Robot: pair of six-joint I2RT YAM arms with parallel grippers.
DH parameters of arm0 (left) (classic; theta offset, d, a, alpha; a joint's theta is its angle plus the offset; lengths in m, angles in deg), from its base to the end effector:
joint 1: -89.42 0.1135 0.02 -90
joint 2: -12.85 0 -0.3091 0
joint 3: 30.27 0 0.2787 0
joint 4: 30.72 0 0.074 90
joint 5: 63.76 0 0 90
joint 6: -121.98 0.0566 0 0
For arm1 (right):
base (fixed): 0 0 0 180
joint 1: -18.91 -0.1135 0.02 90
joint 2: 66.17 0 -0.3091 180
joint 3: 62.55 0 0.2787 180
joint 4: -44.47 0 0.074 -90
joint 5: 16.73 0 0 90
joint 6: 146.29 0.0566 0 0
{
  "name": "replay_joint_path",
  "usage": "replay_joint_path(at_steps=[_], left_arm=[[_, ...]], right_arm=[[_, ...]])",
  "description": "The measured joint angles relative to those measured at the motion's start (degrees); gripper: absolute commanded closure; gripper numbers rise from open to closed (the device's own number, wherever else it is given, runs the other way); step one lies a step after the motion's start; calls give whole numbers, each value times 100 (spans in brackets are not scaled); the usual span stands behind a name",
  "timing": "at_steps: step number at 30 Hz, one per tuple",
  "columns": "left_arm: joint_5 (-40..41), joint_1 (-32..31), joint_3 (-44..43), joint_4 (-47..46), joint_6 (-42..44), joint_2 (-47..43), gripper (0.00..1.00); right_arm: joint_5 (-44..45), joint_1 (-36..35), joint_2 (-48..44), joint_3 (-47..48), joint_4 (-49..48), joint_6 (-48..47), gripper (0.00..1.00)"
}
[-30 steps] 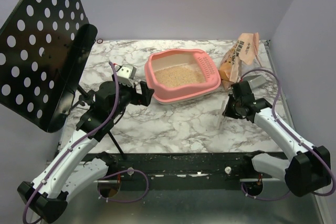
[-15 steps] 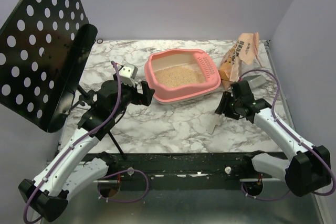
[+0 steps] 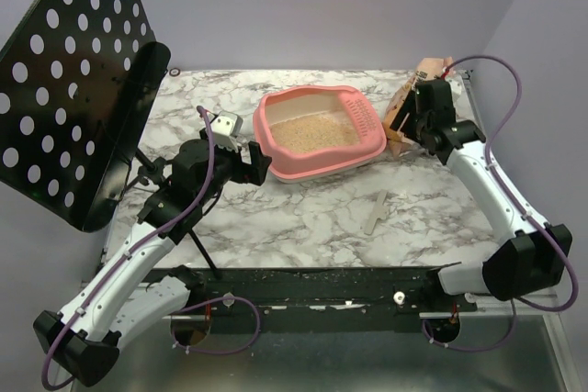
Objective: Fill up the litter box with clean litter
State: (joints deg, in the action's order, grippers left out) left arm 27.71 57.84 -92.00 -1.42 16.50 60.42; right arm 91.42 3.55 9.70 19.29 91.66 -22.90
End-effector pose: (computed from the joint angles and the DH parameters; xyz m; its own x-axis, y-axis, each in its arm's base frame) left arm 0.1777 -0.1076 0.3757 -0.3485 -0.0989 -0.9321 0.4248 0.8697 -0.2512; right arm 0.3112 0.0672 0.3580 -0.5447 0.3927 -0.7410 0.3282 0.9129 0.2426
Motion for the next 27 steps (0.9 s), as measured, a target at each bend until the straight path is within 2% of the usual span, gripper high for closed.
replay_joint_path(at_steps=[6, 15, 19, 24, 27], left_arm=[[0, -2, 0, 0, 0, -2, 1], [-2, -7, 0, 0, 2, -20, 1], [-2, -7, 0, 0, 2, -20, 1], [-4, -7, 0, 0, 0, -11, 1], [-7, -7, 0, 0, 2, 4, 1]], right_arm=[[562, 361, 708, 1019, -146, -304, 23], [813, 1012, 1370, 1290, -247, -426, 22], [678, 1401, 1447, 942, -459, -289, 20], [304, 1777, 1257, -63, -1440, -184, 17], [50, 1788, 1231, -310, -1858, -122, 16]])
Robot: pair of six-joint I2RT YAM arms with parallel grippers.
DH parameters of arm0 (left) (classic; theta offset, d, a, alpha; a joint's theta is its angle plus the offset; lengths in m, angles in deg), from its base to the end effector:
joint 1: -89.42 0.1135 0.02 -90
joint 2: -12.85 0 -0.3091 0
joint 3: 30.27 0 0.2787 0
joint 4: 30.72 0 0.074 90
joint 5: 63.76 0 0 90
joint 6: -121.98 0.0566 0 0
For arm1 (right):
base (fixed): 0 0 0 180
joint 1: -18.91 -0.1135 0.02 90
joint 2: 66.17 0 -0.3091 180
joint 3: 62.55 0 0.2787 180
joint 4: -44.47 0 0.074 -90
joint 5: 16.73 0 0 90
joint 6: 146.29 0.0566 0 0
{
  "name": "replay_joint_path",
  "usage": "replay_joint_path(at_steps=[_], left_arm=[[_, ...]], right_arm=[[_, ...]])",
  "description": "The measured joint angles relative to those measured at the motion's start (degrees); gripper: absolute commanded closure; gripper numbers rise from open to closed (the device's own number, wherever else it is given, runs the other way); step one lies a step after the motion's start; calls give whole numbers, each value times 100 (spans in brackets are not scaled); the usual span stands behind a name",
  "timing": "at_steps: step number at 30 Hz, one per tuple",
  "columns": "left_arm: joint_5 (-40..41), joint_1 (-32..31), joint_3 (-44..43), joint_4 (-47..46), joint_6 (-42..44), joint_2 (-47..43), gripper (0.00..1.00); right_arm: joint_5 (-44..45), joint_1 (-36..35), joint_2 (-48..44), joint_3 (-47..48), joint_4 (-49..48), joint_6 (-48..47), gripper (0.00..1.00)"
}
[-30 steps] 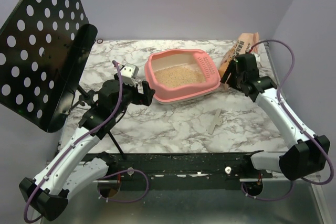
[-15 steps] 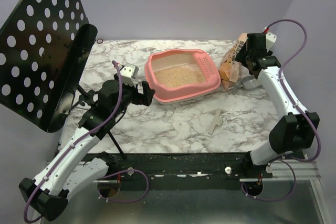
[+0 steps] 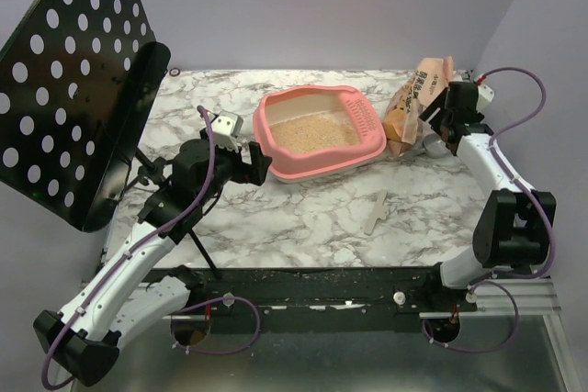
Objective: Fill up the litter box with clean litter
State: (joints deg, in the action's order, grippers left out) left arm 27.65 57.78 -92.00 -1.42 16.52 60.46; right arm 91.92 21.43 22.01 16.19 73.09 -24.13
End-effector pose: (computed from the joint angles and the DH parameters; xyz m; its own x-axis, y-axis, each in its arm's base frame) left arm 0.1777 -0.1079 0.3756 -0.3493 -0.0978 -0.9319 0.4265 0.8689 -0.2511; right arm 0.3844 -0.0350 0.2981 -0.3653 0.5209 -0.7715 0.5760 0.7775 0.2522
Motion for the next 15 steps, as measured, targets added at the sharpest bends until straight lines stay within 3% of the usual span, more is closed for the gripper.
replay_joint_path(at_steps=[5, 15], left_arm=[[0, 0, 0, 0, 0, 26, 1], [-210, 0, -2, 0, 2, 105, 1]], right_arm=[[-348, -9, -240, -382, -802, 160, 16], [-699, 13, -741, -518, -1126, 332, 16]])
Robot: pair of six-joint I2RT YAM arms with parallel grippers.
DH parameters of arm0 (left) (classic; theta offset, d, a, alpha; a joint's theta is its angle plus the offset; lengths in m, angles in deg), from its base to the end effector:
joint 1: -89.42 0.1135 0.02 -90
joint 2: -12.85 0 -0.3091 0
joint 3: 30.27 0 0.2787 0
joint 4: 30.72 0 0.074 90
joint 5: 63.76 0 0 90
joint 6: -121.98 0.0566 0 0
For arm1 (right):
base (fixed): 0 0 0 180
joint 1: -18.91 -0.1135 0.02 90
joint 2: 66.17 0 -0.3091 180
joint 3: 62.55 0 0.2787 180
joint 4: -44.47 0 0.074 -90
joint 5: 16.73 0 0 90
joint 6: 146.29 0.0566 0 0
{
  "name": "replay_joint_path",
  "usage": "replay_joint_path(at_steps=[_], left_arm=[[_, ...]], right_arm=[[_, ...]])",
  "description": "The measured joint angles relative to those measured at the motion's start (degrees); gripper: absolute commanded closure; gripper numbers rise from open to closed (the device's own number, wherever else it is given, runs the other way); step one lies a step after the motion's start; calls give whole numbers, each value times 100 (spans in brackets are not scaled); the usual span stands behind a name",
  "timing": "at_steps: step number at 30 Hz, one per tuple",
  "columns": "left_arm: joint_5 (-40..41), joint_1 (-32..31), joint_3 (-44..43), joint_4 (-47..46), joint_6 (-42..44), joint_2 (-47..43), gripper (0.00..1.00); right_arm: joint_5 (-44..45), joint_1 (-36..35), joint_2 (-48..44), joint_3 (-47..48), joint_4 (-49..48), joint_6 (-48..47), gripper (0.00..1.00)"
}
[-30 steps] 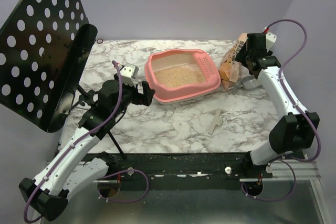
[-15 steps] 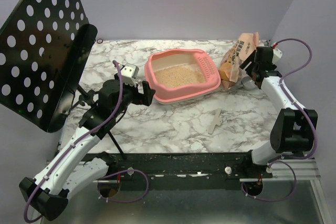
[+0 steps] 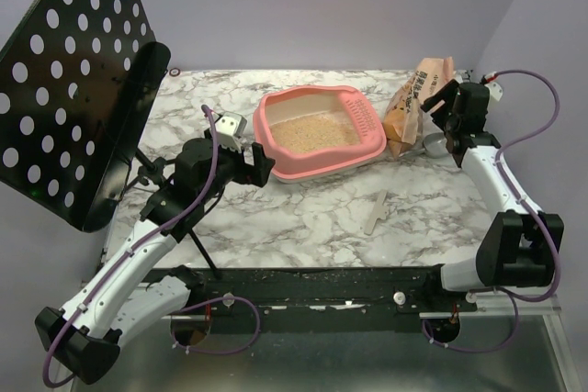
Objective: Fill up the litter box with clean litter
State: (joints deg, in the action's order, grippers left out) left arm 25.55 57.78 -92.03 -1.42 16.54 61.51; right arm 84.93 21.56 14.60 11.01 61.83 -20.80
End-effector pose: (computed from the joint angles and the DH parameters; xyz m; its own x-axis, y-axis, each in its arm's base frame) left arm 0.1807 -0.1122 0.3723 -0.3712 -0.0840 -0.9247 0.4519 0.8537 -0.2589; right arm 0.3637 -0.0283 0.3298 -0.2053 0.5787 -0.7893 0.4275 0.7785 0.4596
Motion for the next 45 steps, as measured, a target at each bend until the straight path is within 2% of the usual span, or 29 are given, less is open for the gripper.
replay_joint_path(at_steps=[9, 23, 37, 41, 42, 43, 44, 45], left_arm=[[-48, -37, 2, 2, 0, 0, 1], [-142, -107, 0, 4, 61, 98, 1], [-144, -114, 2, 9, 70, 155, 1], [-144, -114, 0, 11, 72, 195, 1], [-144, -114, 0, 11, 72, 203, 1], [-144, -114, 2, 15, 72, 214, 1], [-142, -114, 0, 17, 74, 223, 1], [-144, -114, 2, 20, 79, 234, 1]], right_arm=[[-503, 313, 339, 4, -197, 560, 16], [-973, 535, 780, -809, -2249, 1062, 20], [-1561, 680, 1388, -905, -3738, 1117, 34], [-1711, 682, 1543, -811, -3897, 1119, 44], [-1759, 684, 1602, -767, -3934, 1121, 50], [-1805, 684, 1652, -719, -3954, 1121, 57], [-1862, 684, 1696, -671, -3956, 1117, 69], [-1891, 684, 1733, -610, -3950, 1117, 85]])
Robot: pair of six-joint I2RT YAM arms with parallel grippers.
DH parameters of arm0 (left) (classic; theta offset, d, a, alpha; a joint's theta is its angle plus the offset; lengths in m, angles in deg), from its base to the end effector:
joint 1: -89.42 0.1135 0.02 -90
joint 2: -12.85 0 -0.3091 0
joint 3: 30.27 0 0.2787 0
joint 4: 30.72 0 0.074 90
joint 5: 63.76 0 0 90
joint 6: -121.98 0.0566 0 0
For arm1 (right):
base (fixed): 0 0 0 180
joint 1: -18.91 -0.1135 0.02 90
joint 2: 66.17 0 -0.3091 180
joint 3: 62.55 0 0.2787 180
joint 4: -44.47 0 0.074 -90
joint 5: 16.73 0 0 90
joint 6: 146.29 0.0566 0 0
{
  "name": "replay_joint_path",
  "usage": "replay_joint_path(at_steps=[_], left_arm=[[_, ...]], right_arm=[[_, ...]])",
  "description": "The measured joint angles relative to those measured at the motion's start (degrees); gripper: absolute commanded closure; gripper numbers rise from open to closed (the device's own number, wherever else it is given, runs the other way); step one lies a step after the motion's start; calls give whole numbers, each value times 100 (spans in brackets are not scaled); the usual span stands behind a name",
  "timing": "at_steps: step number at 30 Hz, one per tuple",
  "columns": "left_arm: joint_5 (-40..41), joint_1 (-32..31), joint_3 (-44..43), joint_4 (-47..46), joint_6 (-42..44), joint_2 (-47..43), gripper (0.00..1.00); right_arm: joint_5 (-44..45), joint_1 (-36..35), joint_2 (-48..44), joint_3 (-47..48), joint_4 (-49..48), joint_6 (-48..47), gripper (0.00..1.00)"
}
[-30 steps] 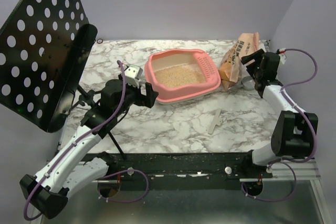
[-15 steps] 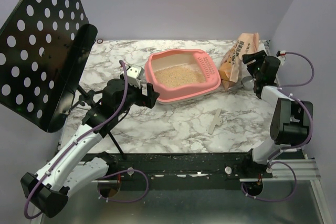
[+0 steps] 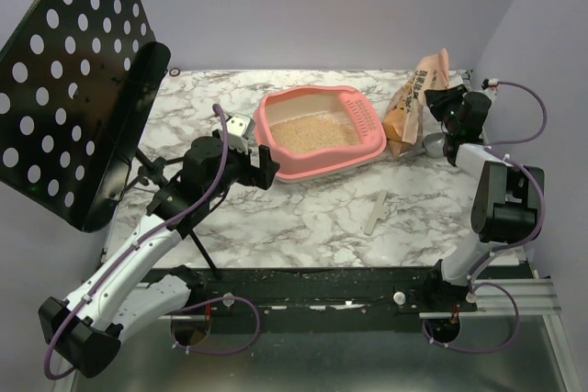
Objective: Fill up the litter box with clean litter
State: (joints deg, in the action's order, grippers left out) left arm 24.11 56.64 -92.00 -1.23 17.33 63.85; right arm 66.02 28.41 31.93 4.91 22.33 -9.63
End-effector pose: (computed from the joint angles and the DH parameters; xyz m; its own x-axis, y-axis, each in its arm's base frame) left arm 0.1863 -0.1225 0.3636 -0.4059 -0.0392 -0.9131 0.4837 0.8385 -0.2510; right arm 0.4273 -0.0643 0.2582 -0.0705 0.7433 -0.6652 0.1339 0.6679 0.7321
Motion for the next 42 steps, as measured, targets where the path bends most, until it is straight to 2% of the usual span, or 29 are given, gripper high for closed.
replay_joint_path(at_steps=[1, 12, 25, 35, 42], left_arm=[[0, 0, 0, 2, 4, 7, 1], [0, 0, -2, 72, 15, 20, 1], [4, -37, -2, 120, 33, -315, 1], [7, -85, -2, 149, 59, -409, 1], [7, -101, -2, 151, 76, -442, 1]], right_arm=[[-39, 0, 31, 61, 2, -17, 100], [-417, 0, -59, 807, 544, -535, 100], [-859, -44, -214, 2367, 2835, -1550, 100], [-1086, -212, -214, 3606, 3521, -1886, 100], [-1869, -396, -490, 4339, 4164, -2282, 100]])
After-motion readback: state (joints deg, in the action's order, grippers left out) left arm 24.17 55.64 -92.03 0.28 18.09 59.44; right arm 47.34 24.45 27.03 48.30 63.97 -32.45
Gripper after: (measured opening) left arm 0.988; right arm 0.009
